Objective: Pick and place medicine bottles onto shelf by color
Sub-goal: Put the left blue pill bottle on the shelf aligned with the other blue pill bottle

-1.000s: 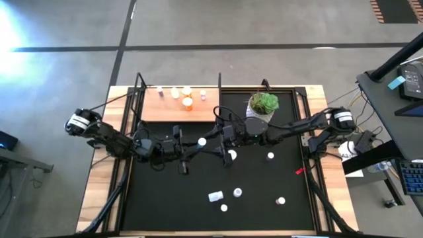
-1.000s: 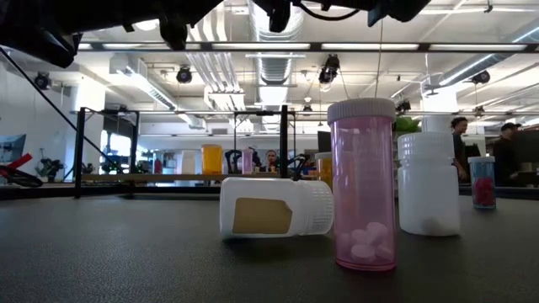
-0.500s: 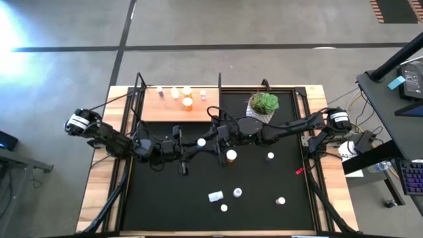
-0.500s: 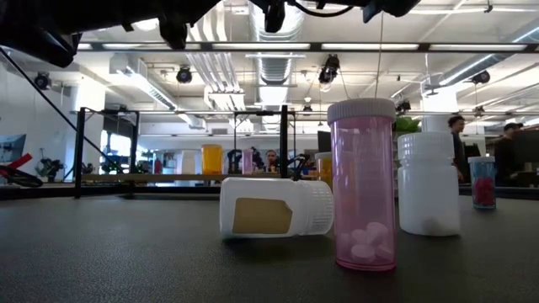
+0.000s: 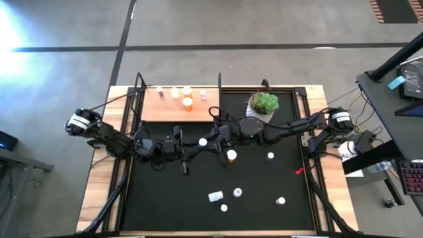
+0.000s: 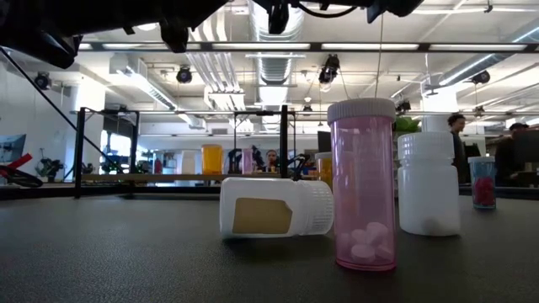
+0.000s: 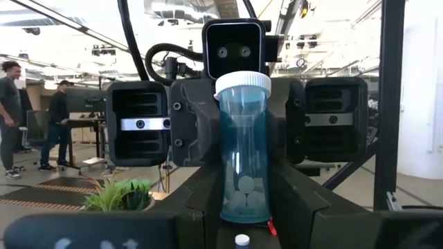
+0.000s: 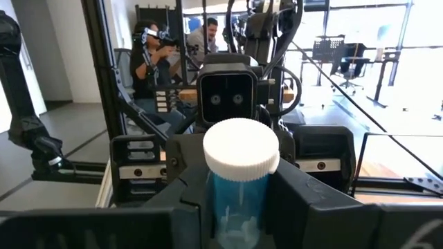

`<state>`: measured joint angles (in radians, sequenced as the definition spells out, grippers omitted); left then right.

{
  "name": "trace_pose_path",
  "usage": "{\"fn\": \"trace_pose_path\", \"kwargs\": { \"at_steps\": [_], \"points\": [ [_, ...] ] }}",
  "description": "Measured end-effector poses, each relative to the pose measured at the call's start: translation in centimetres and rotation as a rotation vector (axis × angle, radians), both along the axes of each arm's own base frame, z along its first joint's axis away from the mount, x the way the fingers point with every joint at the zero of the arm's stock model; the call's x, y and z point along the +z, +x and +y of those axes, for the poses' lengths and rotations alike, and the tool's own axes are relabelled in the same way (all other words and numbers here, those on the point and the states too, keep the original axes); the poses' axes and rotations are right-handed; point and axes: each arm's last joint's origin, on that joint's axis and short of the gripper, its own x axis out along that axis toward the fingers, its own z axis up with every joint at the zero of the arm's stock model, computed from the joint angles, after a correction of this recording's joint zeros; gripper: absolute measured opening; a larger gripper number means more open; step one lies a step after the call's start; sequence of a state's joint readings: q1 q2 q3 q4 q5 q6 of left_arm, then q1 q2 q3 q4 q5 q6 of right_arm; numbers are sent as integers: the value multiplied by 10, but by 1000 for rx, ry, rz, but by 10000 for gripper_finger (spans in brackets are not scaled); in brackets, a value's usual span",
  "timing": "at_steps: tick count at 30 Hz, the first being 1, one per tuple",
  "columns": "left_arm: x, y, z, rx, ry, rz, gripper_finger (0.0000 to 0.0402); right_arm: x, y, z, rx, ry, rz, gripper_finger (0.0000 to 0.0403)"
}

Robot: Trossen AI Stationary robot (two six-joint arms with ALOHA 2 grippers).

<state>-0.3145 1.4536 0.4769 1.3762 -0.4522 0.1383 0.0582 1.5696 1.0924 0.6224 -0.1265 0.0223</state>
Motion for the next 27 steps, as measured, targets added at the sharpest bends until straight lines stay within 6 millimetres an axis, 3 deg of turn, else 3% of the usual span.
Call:
{"fn": "trace_pose_path", "kwargs": {
  "at_steps": [13, 27],
  "points": [
    [0, 0, 0, -4, -20, 0, 88, -1, -1, 0, -22, 3, 19, 76],
    [-5, 2, 3, 99, -26, 87, 211, 0, -9, -3, -72, -10, 122, 79]
  ]
}}
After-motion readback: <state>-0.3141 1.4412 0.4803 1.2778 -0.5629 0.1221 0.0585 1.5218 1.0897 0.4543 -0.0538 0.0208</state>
